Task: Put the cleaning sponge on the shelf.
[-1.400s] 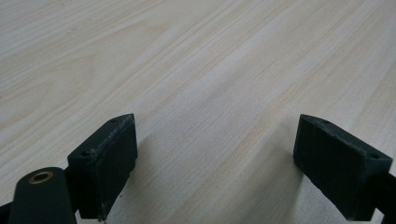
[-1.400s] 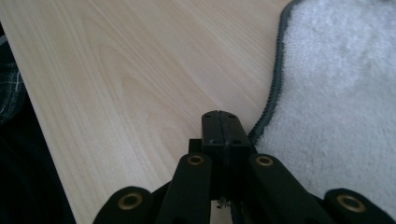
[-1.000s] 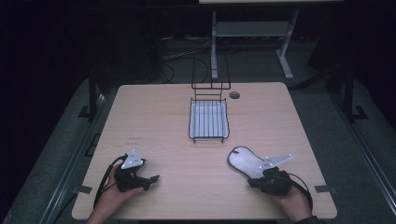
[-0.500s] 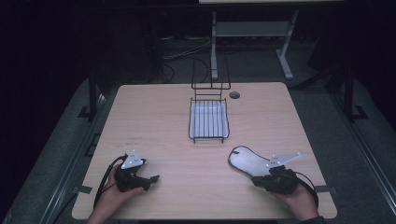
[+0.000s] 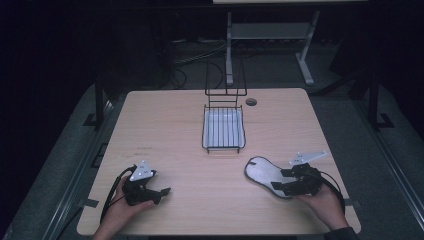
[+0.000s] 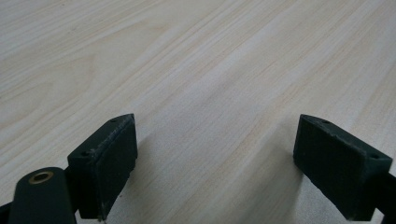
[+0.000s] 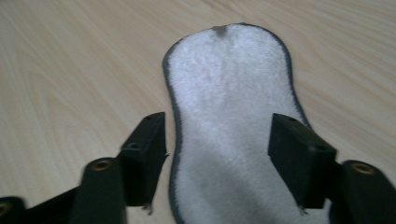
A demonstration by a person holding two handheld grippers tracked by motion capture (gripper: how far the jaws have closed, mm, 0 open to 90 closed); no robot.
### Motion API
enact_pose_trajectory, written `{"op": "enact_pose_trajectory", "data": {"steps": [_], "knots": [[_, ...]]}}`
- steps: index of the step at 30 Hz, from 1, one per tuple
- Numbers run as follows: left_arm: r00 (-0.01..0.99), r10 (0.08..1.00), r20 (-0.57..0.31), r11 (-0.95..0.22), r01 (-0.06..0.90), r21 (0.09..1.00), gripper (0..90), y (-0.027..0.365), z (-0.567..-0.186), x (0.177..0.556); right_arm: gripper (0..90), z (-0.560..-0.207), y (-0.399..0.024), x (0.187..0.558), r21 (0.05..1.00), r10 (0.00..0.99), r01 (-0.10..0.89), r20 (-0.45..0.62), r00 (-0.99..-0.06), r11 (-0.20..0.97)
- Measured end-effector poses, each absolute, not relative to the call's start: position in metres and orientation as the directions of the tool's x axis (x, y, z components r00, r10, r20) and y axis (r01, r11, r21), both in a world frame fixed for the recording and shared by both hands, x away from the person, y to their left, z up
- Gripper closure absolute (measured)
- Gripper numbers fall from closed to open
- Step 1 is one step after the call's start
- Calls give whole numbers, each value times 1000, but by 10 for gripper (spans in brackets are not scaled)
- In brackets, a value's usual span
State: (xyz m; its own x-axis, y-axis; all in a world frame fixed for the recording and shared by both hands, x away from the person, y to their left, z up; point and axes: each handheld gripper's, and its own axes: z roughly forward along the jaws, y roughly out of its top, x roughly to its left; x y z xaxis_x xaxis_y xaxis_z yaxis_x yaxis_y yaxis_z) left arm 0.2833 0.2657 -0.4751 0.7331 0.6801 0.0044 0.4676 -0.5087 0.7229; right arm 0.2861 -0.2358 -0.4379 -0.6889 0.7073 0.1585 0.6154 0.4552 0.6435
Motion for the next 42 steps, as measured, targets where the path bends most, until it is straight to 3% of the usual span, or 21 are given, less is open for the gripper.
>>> {"op": "enact_pose_trajectory", "data": {"steps": [5,10,32,42], "knots": [[733,681,3,-507,468,723,129,266,-475,283,189,-443,-235,300,640,707,616,156,-690,459],[732,681,3,-507,468,724,129,266,-475,283,138,-448,-230,314,630,706,610,134,-695,481],[732,681,3,-507,468,724,129,266,-475,283,69,-467,-213,323,592,683,597,102,-723,542],[732,681,3,-507,468,724,129,266,-475,283,107,-466,-208,321,583,671,576,69,-738,573]]}}
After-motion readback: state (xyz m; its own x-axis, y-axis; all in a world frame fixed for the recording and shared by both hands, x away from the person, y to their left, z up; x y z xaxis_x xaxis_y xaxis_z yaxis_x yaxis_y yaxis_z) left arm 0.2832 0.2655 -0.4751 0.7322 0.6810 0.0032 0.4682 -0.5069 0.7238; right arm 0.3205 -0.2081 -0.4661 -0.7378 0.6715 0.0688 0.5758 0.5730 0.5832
